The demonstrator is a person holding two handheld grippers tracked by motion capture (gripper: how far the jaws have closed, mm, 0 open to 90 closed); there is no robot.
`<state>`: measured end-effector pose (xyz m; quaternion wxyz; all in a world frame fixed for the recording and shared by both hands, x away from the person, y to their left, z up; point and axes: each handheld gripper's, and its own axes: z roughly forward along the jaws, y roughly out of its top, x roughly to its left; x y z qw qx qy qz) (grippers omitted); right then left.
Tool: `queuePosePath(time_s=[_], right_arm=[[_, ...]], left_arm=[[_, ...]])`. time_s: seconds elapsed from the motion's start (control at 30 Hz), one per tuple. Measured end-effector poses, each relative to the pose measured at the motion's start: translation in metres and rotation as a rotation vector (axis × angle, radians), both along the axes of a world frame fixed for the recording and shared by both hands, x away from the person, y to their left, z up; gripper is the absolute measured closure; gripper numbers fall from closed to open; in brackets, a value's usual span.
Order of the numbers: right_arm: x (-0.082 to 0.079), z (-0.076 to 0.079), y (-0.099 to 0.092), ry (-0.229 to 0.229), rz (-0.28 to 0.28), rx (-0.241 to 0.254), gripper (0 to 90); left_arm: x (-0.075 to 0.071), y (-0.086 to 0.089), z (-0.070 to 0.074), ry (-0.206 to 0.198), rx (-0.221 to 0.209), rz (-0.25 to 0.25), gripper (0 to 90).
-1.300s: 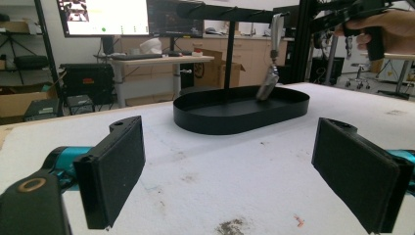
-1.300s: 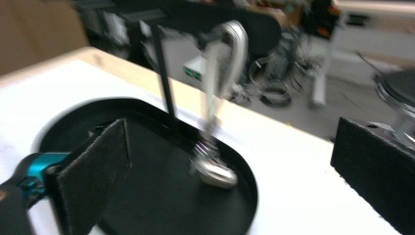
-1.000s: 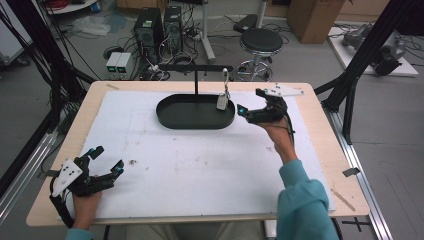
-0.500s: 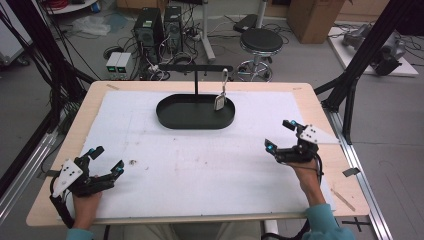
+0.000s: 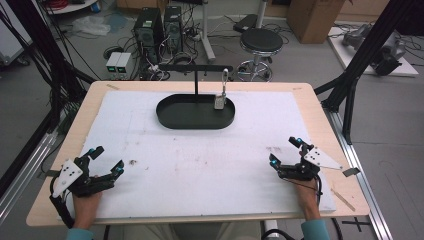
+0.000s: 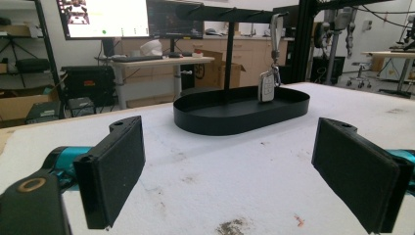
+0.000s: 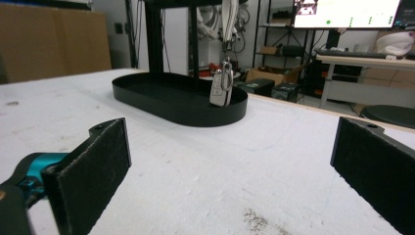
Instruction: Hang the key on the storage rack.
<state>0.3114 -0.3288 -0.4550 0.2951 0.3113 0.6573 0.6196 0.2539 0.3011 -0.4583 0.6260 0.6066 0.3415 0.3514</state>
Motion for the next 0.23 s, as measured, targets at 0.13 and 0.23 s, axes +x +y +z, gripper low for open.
queuePosePath(time_s=[0.13,0.23], right_arm=[[0.0004,-0.0003,0.0000,-0.003,0.006,-0.002,0.7],[-0.0005,-0.0004,0.0014,-0.002,-0.001,-0.012,0.6]], left_arm=[[0.0000,0.0003,0.0000,-0.001,-0.001,-0.003,12.9],[0.0001,0.0003,0.0000,0.000,-0.001,-0.002,12.9]])
